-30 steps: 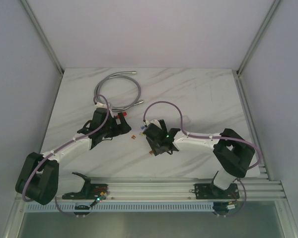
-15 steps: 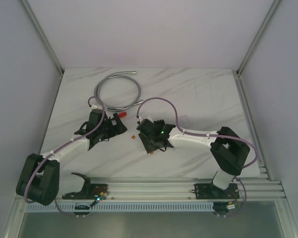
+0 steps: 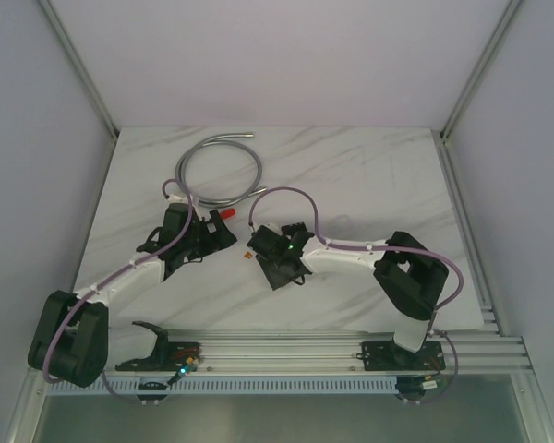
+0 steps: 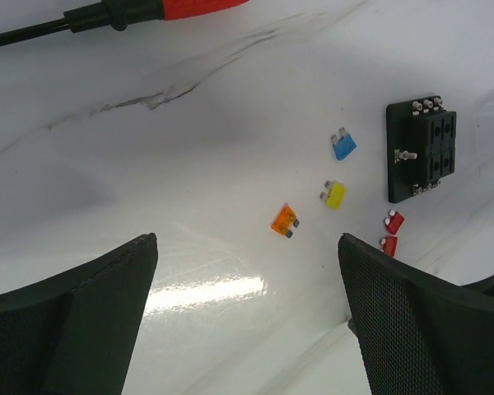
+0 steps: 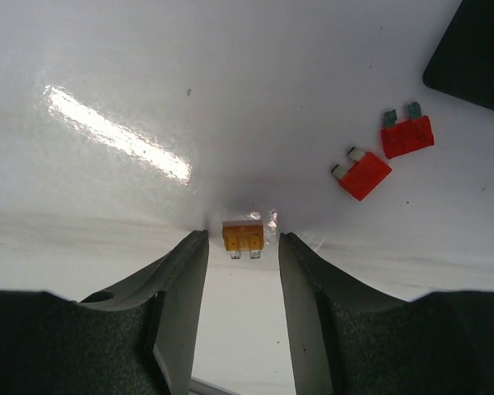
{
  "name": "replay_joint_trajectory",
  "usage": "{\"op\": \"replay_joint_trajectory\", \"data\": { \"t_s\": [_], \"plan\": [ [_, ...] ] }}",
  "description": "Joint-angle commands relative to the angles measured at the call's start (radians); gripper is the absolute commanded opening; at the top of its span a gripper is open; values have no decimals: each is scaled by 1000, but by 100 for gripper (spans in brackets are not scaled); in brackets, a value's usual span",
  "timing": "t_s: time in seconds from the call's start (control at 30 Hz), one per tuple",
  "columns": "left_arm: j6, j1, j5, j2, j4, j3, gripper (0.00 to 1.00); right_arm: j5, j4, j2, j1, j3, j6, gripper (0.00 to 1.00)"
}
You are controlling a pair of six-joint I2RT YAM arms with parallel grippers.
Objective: Snap on the fuse box
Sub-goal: Pick up the fuse from the center of the board.
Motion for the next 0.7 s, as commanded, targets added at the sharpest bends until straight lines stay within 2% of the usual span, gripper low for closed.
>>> {"op": "replay_joint_trajectory", "data": {
  "t_s": [0.0,0.27,0.67],
  "plan": [
    [-3,7,23,-19,6,-4,100,14,-35,17,7,42,14,46],
    [-1,6,32,-16,6,-2,100,-7,-31,43,6,43,4,45],
    [-4,7,50,-14,11,-2,100,-27,-24,50,7,36,10,36]
  ]
}}
